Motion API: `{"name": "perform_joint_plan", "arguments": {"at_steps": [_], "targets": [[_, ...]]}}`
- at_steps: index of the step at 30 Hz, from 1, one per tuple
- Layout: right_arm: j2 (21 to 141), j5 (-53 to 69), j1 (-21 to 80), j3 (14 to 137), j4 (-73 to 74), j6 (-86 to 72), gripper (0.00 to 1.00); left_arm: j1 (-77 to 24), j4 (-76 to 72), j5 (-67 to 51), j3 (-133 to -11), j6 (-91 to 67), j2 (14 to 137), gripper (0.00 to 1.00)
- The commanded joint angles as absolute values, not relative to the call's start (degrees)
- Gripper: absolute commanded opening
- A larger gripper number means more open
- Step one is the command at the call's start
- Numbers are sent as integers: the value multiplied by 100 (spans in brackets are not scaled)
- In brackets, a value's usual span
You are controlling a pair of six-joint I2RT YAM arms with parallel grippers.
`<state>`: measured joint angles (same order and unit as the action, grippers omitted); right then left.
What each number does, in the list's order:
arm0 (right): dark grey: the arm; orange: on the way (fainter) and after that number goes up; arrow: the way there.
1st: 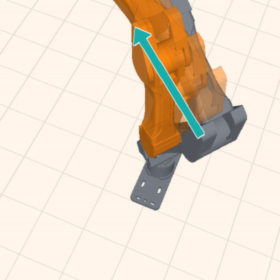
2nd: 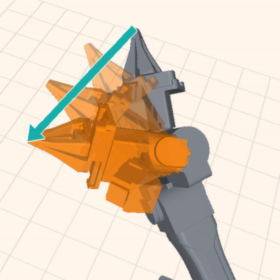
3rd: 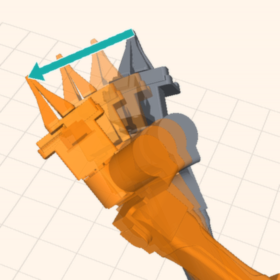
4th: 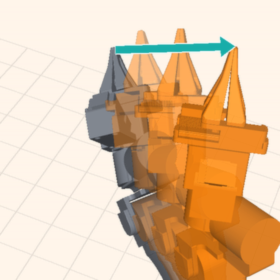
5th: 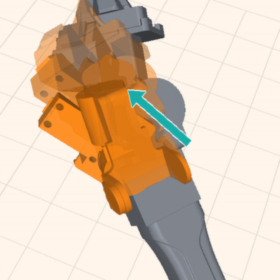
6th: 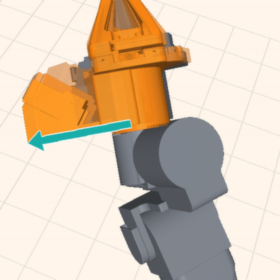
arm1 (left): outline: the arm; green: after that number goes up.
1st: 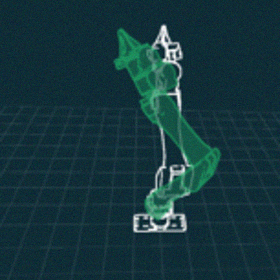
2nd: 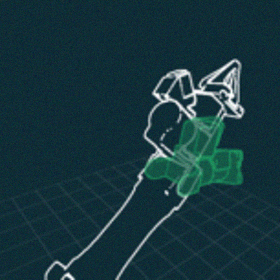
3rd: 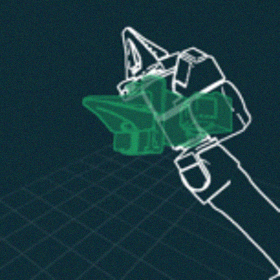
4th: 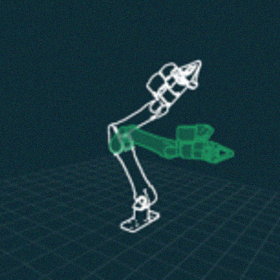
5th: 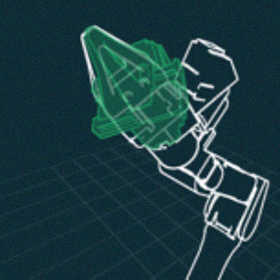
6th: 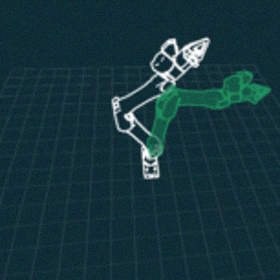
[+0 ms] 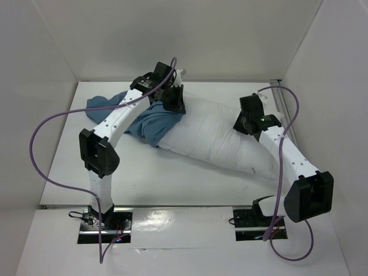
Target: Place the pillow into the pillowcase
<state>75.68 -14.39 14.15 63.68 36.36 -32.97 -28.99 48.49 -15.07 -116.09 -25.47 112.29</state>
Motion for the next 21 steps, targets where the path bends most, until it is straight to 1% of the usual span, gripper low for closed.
{"name": "perform_joint_plan", "arguments": {"at_steps": [1,2,4,5,7,8,9,10,12,13,17,19,20,21], "targets": [[7313,-404,1968,6634,2735,-3533,0,-3348,4640,-2563,-12487,-2812,11372,0],[7243,-404,2038,6784,2673,-3533,0,-3401,4641,-2801,-12994,-2812,11443,0],[7181,-579,2275,7363,2794,-3533,0,-3594,4641,-3215,-13489,-2900,11496,0],[7181,-632,2389,7539,2882,-3472,0,-3647,4641,-3217,-13630,-2953,11496,0],[7181,-912,2783,7777,3180,-3472,0,-3700,4449,-3217,-13388,-3006,11304,0],[7120,-992,2925,7778,3234,-3472,0,-3700,4378,-3138,-12933,-3006,11085,0],[7119,-1106,3066,7657,3234,-3472,0,-3700,4377,-2998,-12929,-3006,11083,0],[6945,-1186,3198,7299,3234,-3559,0,-3700,4377,-2867,-12476,-3006,10883,0],[6812,-1248,3523,6875,3287,-3761,0,-3639,4377,-2550,-12095,-2936,10741,0],[6664,-1248,3638,6429,3287,-3831,0,-3639,4447,-2497,-11798,-2936,10688,0],[6347,-1151,4392,5697,2972,-4104,0,-3639,4789,-1752,-11452,-2822,10477,0],[6293,-1151,4613,5643,2848,-4043,0,-3578,5122,-1443,-11391,-2769,10477,0],[6232,-1230,4701,5643,2848,-3982,0,-3577,5263,-1294,-11391,-2699,10477,5],[6231,-1291,4754,5695,2848,-3816,0,-3577,5404,-944,-11478,-2646,10477,17]]}}
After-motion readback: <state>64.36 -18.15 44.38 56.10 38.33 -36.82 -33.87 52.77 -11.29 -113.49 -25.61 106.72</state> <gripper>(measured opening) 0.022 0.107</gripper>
